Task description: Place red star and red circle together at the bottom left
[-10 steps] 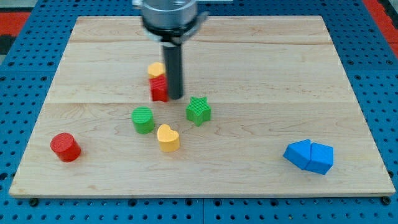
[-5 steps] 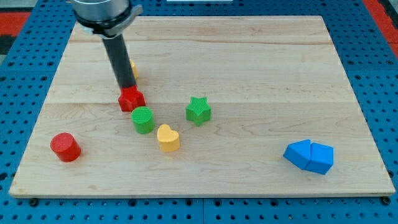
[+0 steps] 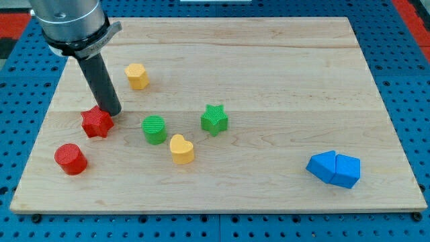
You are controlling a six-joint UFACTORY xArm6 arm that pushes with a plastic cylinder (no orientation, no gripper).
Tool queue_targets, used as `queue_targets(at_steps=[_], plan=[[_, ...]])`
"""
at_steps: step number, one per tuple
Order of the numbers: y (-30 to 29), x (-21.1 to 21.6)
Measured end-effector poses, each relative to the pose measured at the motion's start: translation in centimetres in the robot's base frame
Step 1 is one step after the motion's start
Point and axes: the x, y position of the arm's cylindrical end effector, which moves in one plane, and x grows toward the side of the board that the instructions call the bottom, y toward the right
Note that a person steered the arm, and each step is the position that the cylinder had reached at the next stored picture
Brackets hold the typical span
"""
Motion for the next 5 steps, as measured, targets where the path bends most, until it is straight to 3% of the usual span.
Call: queue_targets(at_steps=[2,5], plan=[[-2.4,2.2],[-0.4,3.5]])
